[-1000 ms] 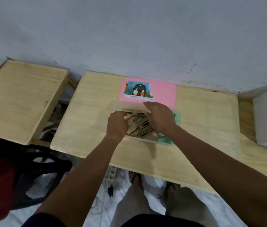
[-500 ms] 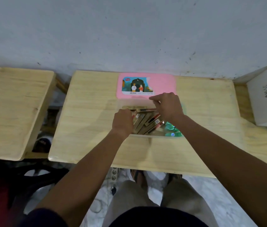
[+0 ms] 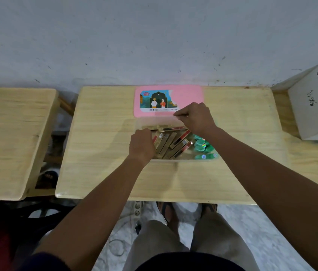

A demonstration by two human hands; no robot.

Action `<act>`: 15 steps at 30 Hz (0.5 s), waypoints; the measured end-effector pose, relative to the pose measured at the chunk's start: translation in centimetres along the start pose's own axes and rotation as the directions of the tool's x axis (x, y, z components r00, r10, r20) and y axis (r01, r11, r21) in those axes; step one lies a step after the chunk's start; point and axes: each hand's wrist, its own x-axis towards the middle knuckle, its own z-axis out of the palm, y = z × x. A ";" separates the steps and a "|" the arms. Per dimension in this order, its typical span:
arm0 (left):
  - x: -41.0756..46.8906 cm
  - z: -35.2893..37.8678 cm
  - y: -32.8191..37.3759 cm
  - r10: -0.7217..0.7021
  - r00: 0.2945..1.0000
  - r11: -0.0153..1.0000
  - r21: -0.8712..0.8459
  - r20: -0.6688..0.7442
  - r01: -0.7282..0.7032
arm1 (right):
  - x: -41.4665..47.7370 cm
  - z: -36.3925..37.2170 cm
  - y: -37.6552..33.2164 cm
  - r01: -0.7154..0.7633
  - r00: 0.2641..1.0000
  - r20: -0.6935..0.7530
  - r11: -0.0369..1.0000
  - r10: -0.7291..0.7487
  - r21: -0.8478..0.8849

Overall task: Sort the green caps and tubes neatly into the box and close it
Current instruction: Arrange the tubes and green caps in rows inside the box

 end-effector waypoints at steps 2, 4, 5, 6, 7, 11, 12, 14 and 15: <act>-0.2 0.1 -0.1 -0.012 0.999 1.000 0.009 -0.036 0.013 | -0.1 0.0 0.1 0.005 1.000 0.001 1.000 -0.005 0.001; -0.5 0.1 0.1 -0.016 0.998 1.000 0.015 -0.056 0.016 | 0.0 0.0 0.2 0.012 1.000 0.002 1.000 -0.012 0.002; -0.6 0.0 0.2 -0.011 0.998 1.000 0.021 -0.064 0.012 | 0.0 0.0 0.3 0.016 1.000 0.001 1.000 -0.016 0.003; -0.7 0.0 0.2 -0.007 0.998 1.000 0.026 -0.069 0.008 | 0.0 -0.1 0.4 0.021 1.000 0.001 1.000 -0.021 0.004; -0.8 0.0 0.3 -0.003 0.997 0.999 0.036 -0.072 0.006 | 0.0 -0.1 0.4 0.026 1.000 0.001 1.000 -0.026 0.004; -1.2 0.1 0.3 0.031 0.998 0.992 0.127 -0.054 -0.024 | 0.3 0.0 0.6 0.032 0.999 0.007 0.999 -0.031 -0.004; -1.2 0.2 0.4 0.040 0.998 0.986 0.164 -0.050 -0.031 | 0.3 0.0 0.6 0.031 1.000 0.008 1.000 -0.031 -0.008; -1.2 0.3 0.4 0.046 0.998 0.971 0.237 -0.052 -0.033 | 0.3 0.0 0.7 0.035 0.999 0.013 0.999 -0.034 -0.009; -1.1 0.3 0.4 0.047 0.998 0.963 0.268 -0.049 -0.033 | 0.3 -0.1 0.7 0.040 0.999 0.017 0.999 -0.040 -0.010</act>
